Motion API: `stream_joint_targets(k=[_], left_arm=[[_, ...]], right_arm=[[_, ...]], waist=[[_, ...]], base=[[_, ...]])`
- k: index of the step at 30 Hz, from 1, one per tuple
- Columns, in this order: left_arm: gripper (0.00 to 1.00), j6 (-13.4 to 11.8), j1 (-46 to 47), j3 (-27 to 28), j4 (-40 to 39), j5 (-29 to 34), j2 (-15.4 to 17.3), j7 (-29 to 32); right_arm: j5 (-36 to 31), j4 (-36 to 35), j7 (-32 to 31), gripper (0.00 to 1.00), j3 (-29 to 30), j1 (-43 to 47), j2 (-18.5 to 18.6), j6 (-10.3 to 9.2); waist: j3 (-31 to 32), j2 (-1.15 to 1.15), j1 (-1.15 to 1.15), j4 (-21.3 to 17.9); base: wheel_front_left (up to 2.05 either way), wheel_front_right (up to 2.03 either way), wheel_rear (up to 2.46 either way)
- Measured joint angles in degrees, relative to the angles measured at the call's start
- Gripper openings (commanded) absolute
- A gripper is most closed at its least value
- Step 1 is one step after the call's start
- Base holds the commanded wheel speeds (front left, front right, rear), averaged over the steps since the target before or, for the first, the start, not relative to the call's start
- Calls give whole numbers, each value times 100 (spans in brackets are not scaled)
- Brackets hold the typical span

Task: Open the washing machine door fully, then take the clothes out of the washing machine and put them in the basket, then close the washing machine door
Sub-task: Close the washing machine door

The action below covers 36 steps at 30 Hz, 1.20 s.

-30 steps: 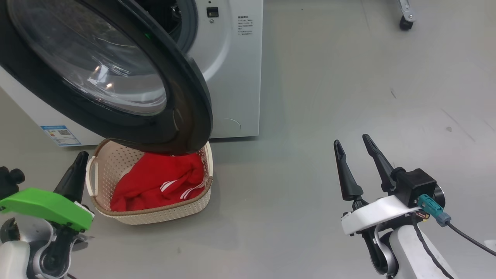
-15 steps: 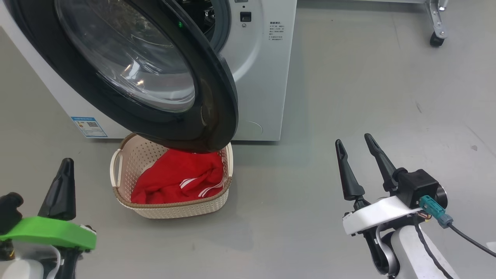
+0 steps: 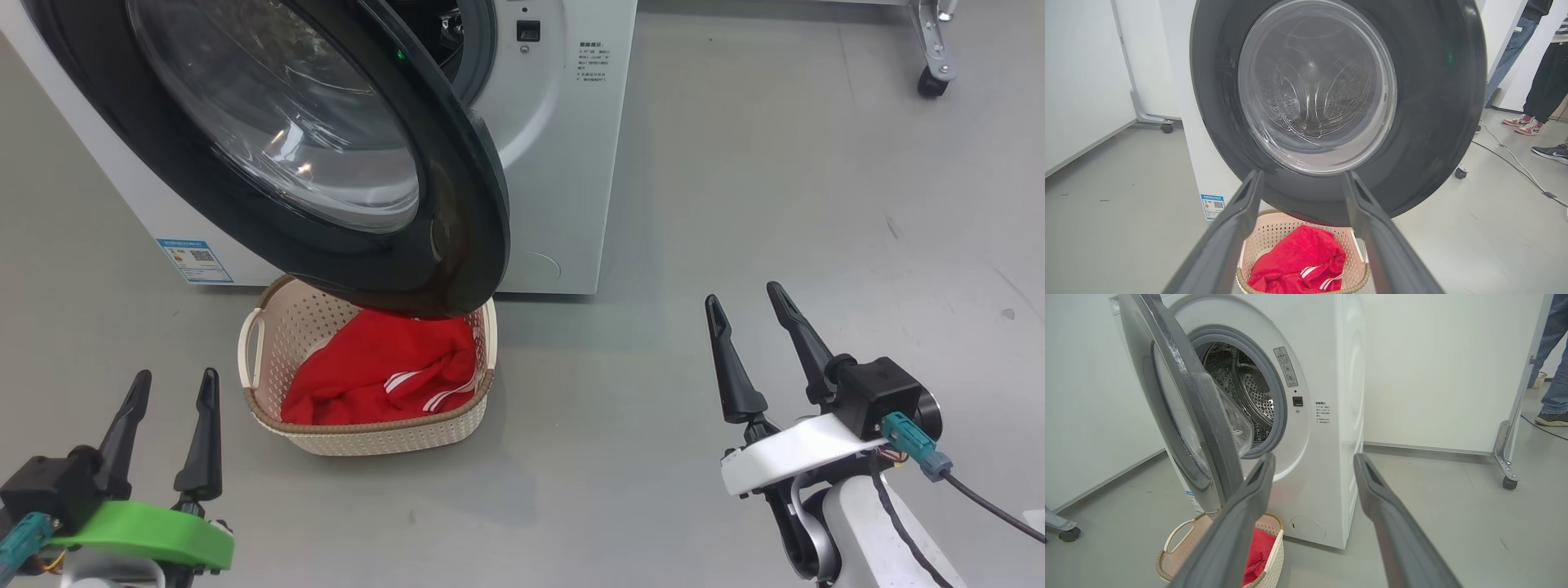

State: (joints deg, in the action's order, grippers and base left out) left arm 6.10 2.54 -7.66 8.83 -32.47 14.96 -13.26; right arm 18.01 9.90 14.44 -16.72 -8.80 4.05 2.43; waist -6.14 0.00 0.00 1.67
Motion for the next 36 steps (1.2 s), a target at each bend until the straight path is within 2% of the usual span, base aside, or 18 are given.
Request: stream_joint_targets(k=[36], left_arm=[[100,-9,7,-16,191,571,-264,-102]], right_arm=[[0,83,0,100,25,0,-46,68]], waist=[[-5,0,0,-5]], base=[[0,0,0]])
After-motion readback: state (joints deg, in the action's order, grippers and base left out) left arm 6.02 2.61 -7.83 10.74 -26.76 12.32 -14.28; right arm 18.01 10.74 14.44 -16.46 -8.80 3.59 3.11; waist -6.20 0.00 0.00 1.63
